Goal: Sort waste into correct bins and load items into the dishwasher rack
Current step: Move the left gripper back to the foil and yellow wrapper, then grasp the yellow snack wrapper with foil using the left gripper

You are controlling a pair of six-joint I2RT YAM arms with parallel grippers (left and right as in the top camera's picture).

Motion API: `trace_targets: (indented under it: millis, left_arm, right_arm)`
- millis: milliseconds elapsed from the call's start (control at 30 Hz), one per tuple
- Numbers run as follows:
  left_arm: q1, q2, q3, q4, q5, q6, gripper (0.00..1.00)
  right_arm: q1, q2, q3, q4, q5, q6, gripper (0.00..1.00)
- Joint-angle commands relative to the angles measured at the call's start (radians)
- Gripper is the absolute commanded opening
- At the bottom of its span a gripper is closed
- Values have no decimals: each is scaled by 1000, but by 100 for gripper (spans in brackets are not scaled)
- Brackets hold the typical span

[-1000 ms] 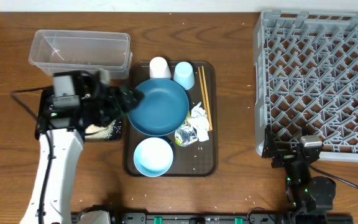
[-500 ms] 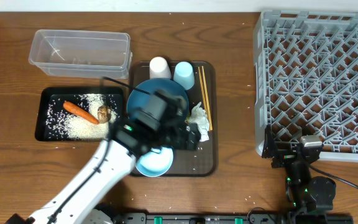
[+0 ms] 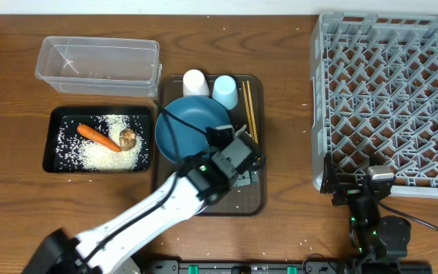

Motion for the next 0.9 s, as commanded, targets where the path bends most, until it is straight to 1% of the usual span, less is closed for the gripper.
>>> trace_targets:
  millis: [0,67,133,267,500,633,767,867]
  left_arm:
    - [-2,53,-2,-2,-42,-79,92]
    - [-2,64,-2,-3,-42,-84,92]
    - [-2,66,-2,-2,-42,-84,89]
    - [-2,69,-2,-3,-47,-83,88]
    - [-2,117,-2,-29,-151,-94,87]
    - [-2,149,-2,-17,-154,-94,87]
    - [-2,162,-2,3,-154,-94,83]
    - [-2,162,-2,11,-155,-94,81]
  right_arm:
    - [-10,1,-2,-3,3,-6,99]
    - [-10,1,-2,-3,3,-6,99]
    - [-10,1,-2,-3,3,-6,99]
    - [-10,1,-2,-3,3,-6,99]
    - [-10,1,-2,-3,3,-6,99]
    - [-10,1,-2,-3,3,-6,99]
    - [-10,1,-2,-3,3,-6,99]
    - [-10,1,-2,-3,3,-6,99]
